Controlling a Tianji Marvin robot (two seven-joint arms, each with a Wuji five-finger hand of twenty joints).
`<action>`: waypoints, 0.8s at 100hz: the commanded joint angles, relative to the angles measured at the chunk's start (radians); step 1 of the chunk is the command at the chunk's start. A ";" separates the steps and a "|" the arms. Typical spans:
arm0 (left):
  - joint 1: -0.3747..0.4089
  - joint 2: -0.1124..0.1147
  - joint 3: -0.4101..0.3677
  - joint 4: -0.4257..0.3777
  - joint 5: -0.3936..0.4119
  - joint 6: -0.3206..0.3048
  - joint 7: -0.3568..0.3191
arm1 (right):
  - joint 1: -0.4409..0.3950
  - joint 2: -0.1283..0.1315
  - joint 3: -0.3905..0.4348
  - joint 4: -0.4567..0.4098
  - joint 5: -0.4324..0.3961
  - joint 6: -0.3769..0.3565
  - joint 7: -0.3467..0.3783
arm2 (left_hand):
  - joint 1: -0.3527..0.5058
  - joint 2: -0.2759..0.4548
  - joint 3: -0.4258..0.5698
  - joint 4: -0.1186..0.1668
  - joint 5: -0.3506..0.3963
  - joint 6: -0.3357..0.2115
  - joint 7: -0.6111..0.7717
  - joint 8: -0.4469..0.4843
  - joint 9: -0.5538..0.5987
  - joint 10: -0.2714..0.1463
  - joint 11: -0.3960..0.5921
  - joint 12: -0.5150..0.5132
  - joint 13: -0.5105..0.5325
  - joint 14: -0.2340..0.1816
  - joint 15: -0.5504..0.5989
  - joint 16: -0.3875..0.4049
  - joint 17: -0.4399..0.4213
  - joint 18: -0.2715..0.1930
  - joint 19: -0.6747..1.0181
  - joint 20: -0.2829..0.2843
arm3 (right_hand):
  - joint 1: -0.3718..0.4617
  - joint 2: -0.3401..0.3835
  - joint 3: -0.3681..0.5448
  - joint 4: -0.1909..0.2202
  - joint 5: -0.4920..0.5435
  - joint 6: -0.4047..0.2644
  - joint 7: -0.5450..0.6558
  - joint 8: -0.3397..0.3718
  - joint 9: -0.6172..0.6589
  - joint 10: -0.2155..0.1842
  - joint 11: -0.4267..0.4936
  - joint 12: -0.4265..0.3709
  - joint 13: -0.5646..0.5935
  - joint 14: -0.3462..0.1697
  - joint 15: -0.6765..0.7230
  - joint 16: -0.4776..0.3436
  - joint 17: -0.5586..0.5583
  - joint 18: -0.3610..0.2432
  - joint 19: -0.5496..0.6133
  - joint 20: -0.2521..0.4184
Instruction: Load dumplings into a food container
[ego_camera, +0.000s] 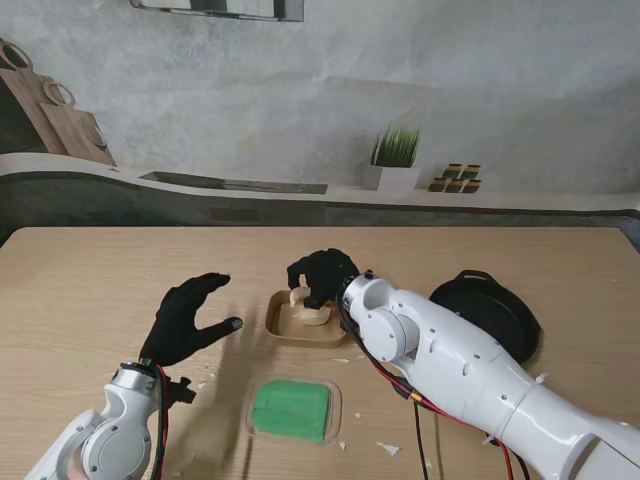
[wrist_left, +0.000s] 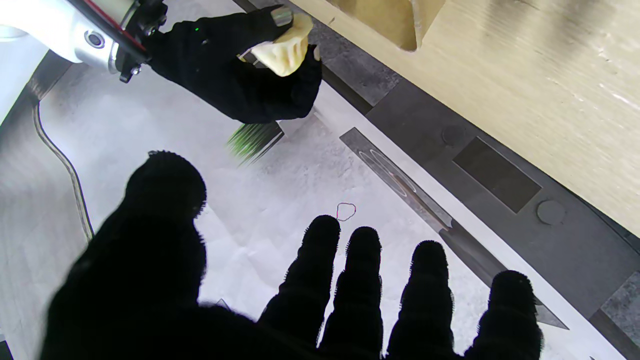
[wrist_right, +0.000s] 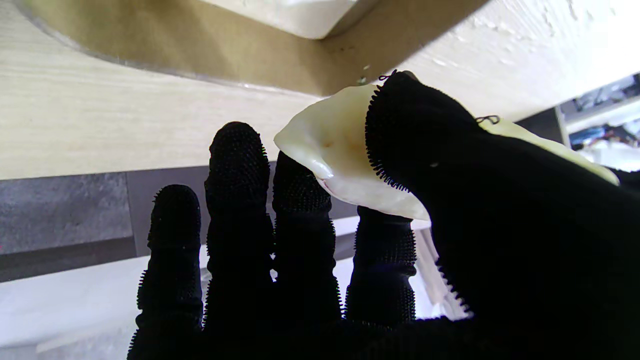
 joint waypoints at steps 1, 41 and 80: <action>0.001 -0.004 0.006 -0.009 -0.005 0.006 -0.018 | 0.004 -0.025 -0.011 0.024 -0.004 0.001 -0.002 | 0.019 0.026 -0.014 0.031 -0.027 0.008 -0.013 0.001 -0.003 0.018 0.005 0.012 -0.007 -0.019 -0.001 0.013 -0.001 -0.032 -0.037 -0.004 | 0.060 0.093 0.068 0.056 0.049 -0.036 0.099 0.053 0.017 -0.019 0.060 0.001 -0.019 -0.001 0.015 0.011 -0.024 0.018 0.024 -0.010; 0.003 -0.003 0.006 -0.017 -0.002 0.012 -0.022 | 0.084 -0.050 -0.134 0.100 -0.037 -0.008 0.008 | 0.020 0.025 -0.015 0.031 -0.025 0.007 -0.013 0.000 -0.002 0.018 0.004 0.012 -0.007 -0.019 -0.002 0.013 -0.001 -0.033 -0.037 -0.004 | 0.031 0.124 0.027 0.059 -0.117 0.015 0.088 -0.015 -0.131 -0.038 0.095 -0.019 -0.146 -0.020 0.007 0.036 -0.079 -0.017 0.027 -0.011; 0.006 -0.002 0.000 -0.022 0.004 0.008 -0.023 | 0.096 -0.034 -0.157 0.057 -0.040 0.047 0.092 | 0.020 0.022 -0.015 0.032 -0.024 0.005 -0.013 0.000 -0.002 0.019 0.003 0.012 -0.008 -0.019 -0.003 0.013 -0.002 -0.031 -0.038 -0.004 | -0.137 0.208 -0.057 0.216 -0.514 0.148 -0.149 0.053 -0.709 -0.080 0.007 -0.039 -0.542 -0.064 -0.123 0.043 -0.240 -0.107 -0.097 0.010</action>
